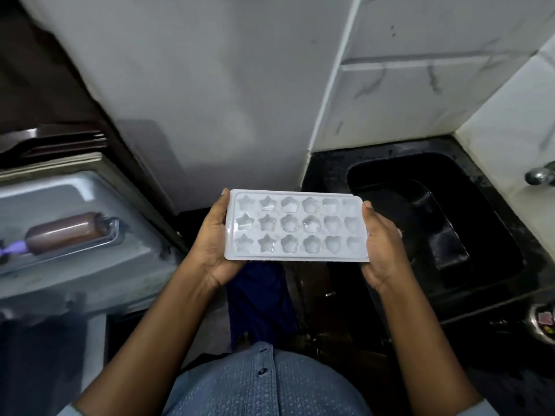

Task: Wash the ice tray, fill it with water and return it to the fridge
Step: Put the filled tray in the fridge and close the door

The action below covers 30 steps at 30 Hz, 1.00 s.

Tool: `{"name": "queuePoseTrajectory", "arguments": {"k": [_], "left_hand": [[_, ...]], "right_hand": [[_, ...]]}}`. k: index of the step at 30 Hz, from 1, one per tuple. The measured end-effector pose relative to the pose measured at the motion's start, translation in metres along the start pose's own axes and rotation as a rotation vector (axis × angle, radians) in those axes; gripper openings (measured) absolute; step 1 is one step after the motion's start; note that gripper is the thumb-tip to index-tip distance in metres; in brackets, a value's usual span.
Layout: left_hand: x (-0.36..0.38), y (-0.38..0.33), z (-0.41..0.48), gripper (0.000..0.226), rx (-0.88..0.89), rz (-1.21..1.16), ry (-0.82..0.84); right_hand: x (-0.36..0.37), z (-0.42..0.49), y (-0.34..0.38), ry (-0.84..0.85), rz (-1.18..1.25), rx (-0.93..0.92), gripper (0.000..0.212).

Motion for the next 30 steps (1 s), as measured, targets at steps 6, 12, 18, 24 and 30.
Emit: {"name": "queuePoseTrajectory", "arguments": {"k": [6, 12, 18, 24, 30], "left_hand": [[-0.043, -0.002, -0.041, 0.067, 0.065, -0.102, -0.090], [-0.084, -0.004, -0.084, 0.067, 0.145, -0.176, -0.204], [-0.120, 0.001, -0.121, 0.067, 0.270, -0.259, -0.314], [-0.148, 0.008, -0.152, 0.072, 0.399, -0.402, -0.350], [-0.155, 0.025, -0.186, 0.072, 0.544, -0.502, -0.366]], "right_hand": [[0.050, -0.012, -0.019, 0.094, -0.042, 0.014, 0.042], [0.104, -0.024, -0.039, 0.229, -0.074, 0.053, 0.040], [0.158, -0.030, -0.051, 0.420, -0.104, 0.069, 0.040], [0.211, -0.034, -0.054, 0.612, -0.139, 0.059, 0.041], [0.255, -0.046, -0.058, 0.808, -0.179, 0.074, 0.042]]}}
Point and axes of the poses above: each hand's wrist, its own z-axis towards the middle knuckle, its own x-axis out of the palm, y = z × x, the point moved 5 cm from there along z, towards the middle knuckle, and after that the axes turned 15 degrees about -x, right-handed, at the moved point
